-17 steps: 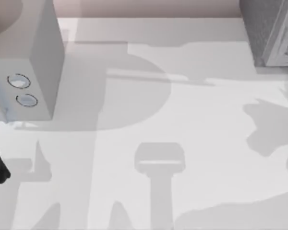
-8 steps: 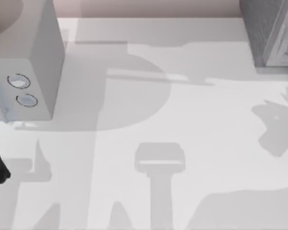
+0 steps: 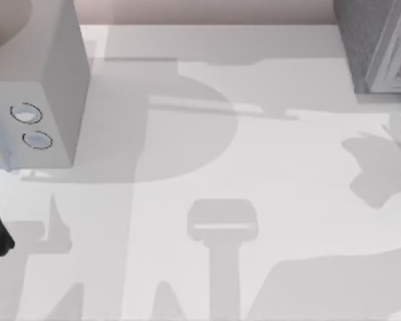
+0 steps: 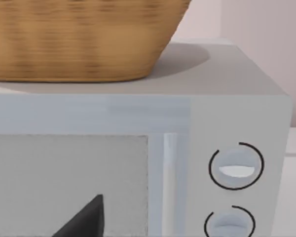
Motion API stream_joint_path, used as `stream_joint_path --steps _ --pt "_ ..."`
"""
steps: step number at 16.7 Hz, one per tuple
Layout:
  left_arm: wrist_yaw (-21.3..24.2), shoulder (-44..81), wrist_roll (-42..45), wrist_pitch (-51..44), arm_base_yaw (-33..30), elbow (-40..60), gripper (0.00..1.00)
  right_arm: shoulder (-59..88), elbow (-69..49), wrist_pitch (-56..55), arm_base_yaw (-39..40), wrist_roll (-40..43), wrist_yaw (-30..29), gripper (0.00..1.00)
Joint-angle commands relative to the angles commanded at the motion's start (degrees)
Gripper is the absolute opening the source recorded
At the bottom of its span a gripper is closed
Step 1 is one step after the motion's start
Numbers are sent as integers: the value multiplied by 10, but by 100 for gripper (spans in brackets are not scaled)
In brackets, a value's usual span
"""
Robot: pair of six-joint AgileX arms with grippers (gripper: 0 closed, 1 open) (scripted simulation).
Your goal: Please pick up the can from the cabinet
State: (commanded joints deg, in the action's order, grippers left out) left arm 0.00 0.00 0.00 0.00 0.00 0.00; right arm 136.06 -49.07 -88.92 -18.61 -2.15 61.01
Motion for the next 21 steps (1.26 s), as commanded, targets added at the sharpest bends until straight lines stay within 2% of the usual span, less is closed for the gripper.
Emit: stream_joint_path --steps 2,15,21 --pt "0 0 0 0 0 0 100 0 0 0 0 0 0 0" --pt "0 0 0 0 0 0 100 0 0 0 0 0 0 98" --pt "0 0 0 0 0 0 100 0 0 0 0 0 0 100"
